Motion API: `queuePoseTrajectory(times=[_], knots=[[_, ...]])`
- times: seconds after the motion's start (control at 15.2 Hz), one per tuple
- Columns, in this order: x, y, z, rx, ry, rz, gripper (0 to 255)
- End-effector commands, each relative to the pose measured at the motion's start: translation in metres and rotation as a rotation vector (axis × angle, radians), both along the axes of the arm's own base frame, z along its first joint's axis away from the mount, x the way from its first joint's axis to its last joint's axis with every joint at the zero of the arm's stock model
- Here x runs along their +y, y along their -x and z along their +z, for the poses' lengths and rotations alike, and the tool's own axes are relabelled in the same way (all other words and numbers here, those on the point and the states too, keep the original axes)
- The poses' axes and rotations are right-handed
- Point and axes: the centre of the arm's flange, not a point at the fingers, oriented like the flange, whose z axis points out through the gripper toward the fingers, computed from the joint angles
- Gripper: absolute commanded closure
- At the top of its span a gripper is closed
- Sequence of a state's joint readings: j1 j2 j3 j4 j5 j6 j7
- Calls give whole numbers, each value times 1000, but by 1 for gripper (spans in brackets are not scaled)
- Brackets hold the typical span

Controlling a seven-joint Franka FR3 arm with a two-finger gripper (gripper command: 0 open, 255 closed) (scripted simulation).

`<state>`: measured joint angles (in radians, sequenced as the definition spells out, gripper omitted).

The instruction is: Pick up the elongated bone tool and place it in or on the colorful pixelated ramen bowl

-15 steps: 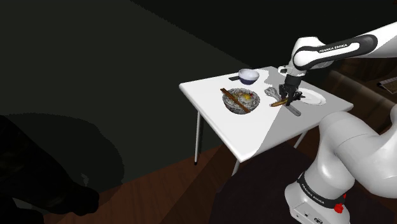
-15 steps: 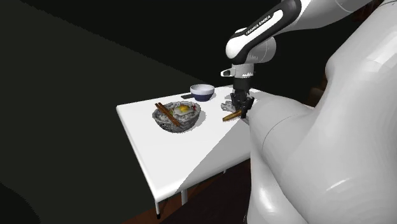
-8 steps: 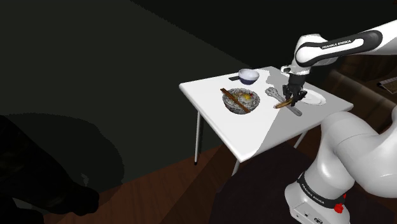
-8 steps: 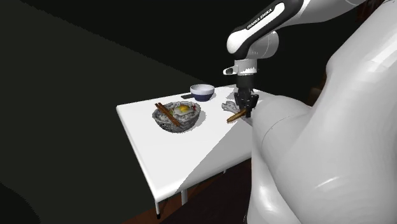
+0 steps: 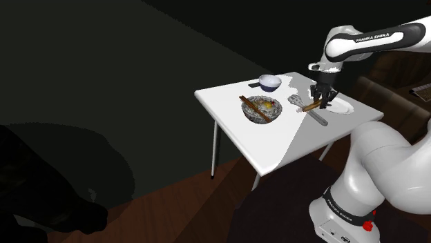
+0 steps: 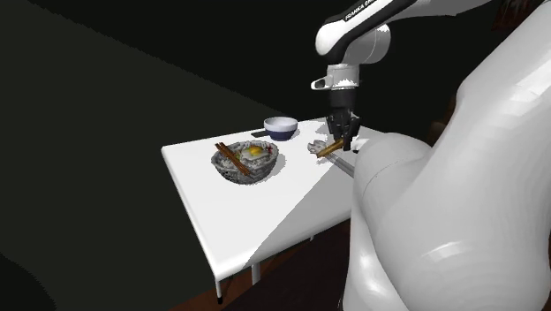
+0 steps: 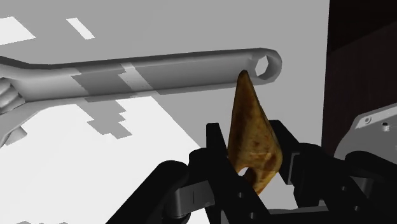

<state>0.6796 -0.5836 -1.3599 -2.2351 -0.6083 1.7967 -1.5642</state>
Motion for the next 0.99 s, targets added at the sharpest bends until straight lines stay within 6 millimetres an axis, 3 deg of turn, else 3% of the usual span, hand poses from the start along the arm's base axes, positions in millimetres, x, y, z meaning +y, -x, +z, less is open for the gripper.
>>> queuePoseTrajectory(times=[0.0,0.92], knots=[[0,-1,10,0,0,0,255],[0,-1,84,0,0,0,255]])
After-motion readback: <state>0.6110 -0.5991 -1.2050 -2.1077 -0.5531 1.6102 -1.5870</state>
